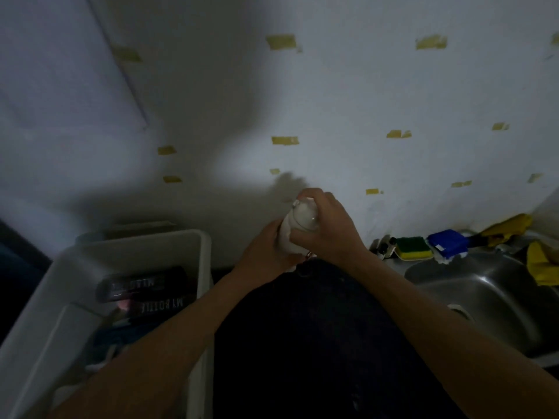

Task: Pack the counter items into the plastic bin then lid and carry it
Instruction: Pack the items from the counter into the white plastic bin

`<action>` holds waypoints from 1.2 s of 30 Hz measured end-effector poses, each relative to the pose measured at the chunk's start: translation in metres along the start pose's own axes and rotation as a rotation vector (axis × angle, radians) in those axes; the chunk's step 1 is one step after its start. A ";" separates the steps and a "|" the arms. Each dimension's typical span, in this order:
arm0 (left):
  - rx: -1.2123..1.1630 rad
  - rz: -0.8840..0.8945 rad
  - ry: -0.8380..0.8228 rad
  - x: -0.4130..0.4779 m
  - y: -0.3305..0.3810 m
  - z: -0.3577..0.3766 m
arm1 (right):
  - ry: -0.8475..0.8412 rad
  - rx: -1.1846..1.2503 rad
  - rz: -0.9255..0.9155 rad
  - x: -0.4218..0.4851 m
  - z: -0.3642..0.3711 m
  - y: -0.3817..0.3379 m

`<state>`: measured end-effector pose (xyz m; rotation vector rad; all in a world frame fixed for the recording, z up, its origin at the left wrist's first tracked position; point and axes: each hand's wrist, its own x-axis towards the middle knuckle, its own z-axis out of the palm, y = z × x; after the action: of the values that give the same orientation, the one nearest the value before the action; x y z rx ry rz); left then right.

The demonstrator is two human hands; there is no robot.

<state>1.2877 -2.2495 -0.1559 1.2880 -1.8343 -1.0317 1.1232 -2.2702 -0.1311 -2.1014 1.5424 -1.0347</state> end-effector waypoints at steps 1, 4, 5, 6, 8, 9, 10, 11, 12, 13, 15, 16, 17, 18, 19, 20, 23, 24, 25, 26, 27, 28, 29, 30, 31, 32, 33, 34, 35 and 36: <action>-0.007 0.007 0.049 -0.005 0.000 -0.009 | 0.008 0.018 -0.021 0.002 0.000 -0.015; 0.025 0.019 0.188 -0.022 -0.002 -0.037 | 0.016 0.048 -0.111 0.005 0.005 -0.054; 0.037 0.033 0.214 -0.026 -0.004 -0.045 | 0.014 0.063 -0.129 0.006 0.008 -0.064; 0.045 0.052 0.237 -0.031 -0.006 -0.053 | 0.011 0.082 -0.142 0.008 0.012 -0.073; 0.068 0.080 0.295 -0.045 -0.010 -0.072 | 0.008 0.111 -0.174 0.011 0.025 -0.093; 0.087 0.086 0.318 -0.051 -0.013 -0.081 | 0.003 0.122 -0.184 0.012 0.032 -0.103; 0.094 0.088 0.336 -0.057 -0.016 -0.089 | -0.003 0.130 -0.196 0.013 0.037 -0.112; 0.104 0.085 0.357 -0.065 -0.022 -0.099 | -0.017 0.138 -0.212 0.013 0.046 -0.124; 0.102 0.089 0.374 -0.072 -0.027 -0.108 | -0.031 0.143 -0.223 0.013 0.054 -0.133; 0.108 0.086 0.389 -0.081 -0.033 -0.118 | -0.046 0.154 -0.229 0.012 0.065 -0.143; 0.113 0.091 0.394 -0.091 -0.038 -0.132 | -0.059 0.179 -0.226 0.012 0.078 -0.153; 0.113 0.085 0.404 -0.101 -0.046 -0.142 | -0.081 0.196 -0.223 0.009 0.091 -0.161; 0.121 0.074 0.411 -0.105 -0.051 -0.149 | -0.097 0.203 -0.223 0.009 0.098 -0.165; 0.133 0.052 0.426 -0.115 -0.062 -0.158 | -0.123 0.213 -0.233 0.006 0.112 -0.172; 0.151 0.027 0.432 -0.120 -0.071 -0.165 | -0.146 0.216 -0.244 0.005 0.123 -0.175; 0.163 0.000 0.424 -0.130 -0.082 -0.173 | -0.175 0.217 -0.243 0.001 0.136 -0.180; 0.212 -0.080 0.390 -0.153 -0.105 -0.187 | -0.267 0.227 -0.186 -0.011 0.167 -0.187; 0.226 -0.109 0.362 -0.161 -0.111 -0.190 | -0.292 0.232 -0.160 -0.018 0.178 -0.189; 0.258 -0.140 0.337 -0.164 -0.118 -0.194 | -0.314 0.238 -0.139 -0.023 0.187 -0.189; 0.307 -0.186 0.309 -0.171 -0.128 -0.199 | -0.338 0.238 -0.122 -0.029 0.199 -0.190; 0.360 -0.229 0.288 -0.175 -0.136 -0.202 | -0.359 0.237 -0.102 -0.034 0.209 -0.190; 0.400 -0.272 0.273 -0.183 -0.144 -0.206 | -0.376 0.230 -0.083 -0.038 0.219 -0.191; 0.431 -0.288 0.271 -0.187 -0.152 -0.208 | -0.391 0.223 -0.057 -0.041 0.229 -0.190; 0.453 -0.296 0.264 -0.194 -0.163 -0.211 | -0.405 0.215 -0.036 -0.044 0.236 -0.190; 0.470 -0.317 0.244 -0.191 -0.169 -0.210 | -0.422 0.205 -0.015 -0.046 0.242 -0.190; 0.463 -0.384 0.210 -0.192 -0.176 -0.211 | -0.436 0.193 0.003 -0.049 0.249 -0.191; 0.448 -0.481 0.192 -0.186 -0.180 -0.211 | -0.447 0.184 0.017 -0.051 0.254 -0.190; 0.460 -0.565 0.170 -0.188 -0.185 -0.213 | -0.459 0.179 0.035 -0.054 0.260 -0.190; 0.454 -0.597 0.158 -0.191 -0.192 -0.215 | -0.468 0.179 0.053 -0.056 0.263 -0.189; 0.463 -0.599 0.127 -0.191 -0.196 -0.217 | -0.472 0.179 0.070 -0.057 0.268 -0.188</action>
<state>1.6139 -2.1574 -0.2408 2.2194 -1.6765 -0.7977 1.4352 -2.1895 -0.2123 -1.9681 1.2305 -0.5701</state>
